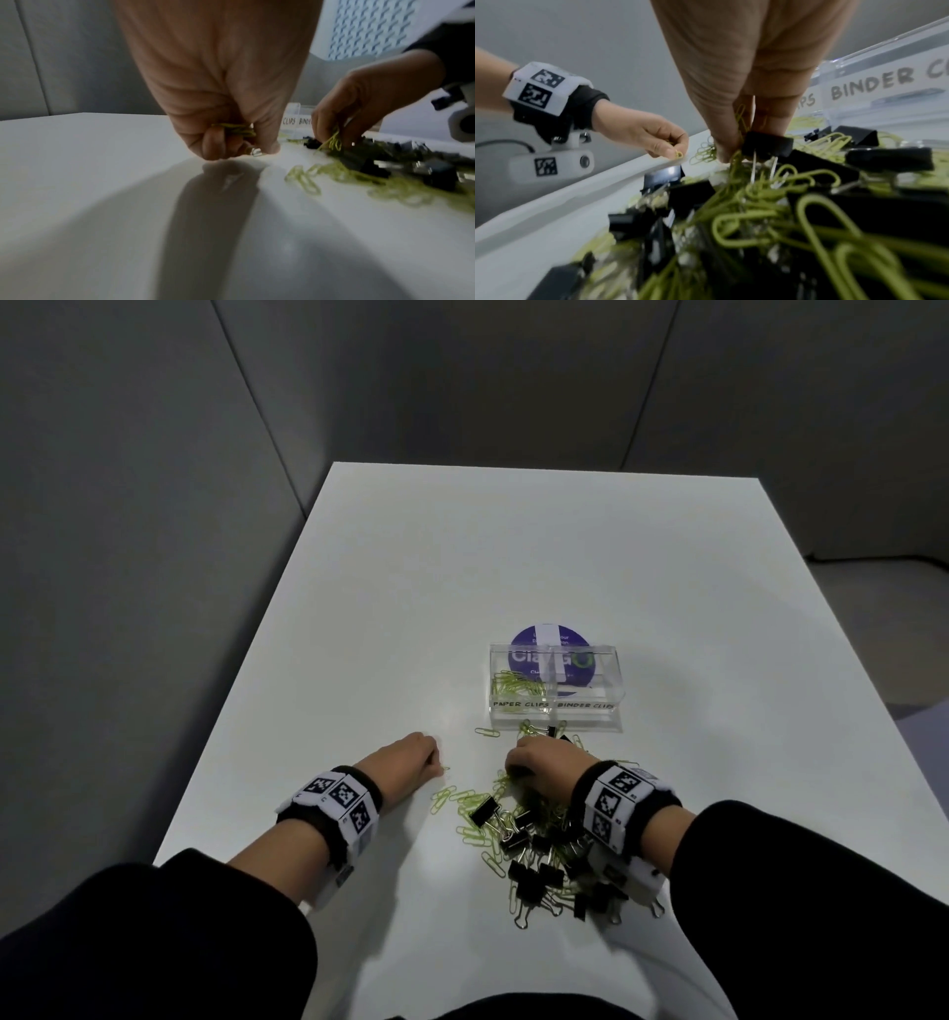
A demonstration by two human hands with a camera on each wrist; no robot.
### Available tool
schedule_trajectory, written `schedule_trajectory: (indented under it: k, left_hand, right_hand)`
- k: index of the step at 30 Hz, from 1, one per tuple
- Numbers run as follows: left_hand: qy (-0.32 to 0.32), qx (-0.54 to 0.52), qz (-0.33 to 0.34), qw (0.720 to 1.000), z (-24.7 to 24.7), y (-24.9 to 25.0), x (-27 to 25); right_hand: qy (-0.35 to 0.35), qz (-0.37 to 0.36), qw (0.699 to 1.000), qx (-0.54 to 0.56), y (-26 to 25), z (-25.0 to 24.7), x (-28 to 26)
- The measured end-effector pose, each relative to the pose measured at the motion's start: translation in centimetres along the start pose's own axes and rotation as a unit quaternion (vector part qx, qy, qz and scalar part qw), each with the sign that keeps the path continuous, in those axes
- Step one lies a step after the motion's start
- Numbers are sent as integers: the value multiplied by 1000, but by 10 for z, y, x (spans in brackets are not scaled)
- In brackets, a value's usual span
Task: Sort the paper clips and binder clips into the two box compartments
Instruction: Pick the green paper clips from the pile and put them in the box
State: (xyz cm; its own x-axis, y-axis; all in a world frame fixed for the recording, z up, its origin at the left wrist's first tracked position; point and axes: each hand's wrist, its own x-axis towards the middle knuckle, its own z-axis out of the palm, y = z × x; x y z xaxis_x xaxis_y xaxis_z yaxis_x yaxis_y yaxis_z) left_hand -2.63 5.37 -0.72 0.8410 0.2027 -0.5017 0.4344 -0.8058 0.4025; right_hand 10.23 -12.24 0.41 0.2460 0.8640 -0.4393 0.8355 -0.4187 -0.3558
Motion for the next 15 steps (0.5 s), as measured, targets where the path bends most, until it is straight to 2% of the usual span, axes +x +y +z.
schedule_trajectory:
  k: [5,11,13,15]
  left_hand:
    - [-11,-20,17,1000,-26,11,9]
    - [56,-71,36,995,-69,28,18]
    - [69,-82,36,994,-81,36,23]
    - [77,-92,36,992,-89,43,29]
  right_hand:
    - [86,3,992,94,0,-27,-10]
    - [245,46,960,131,6,-65,5]
    - [265,66,956,107,12,-69,19]
    - [253,81,960,90,15,-69,31]
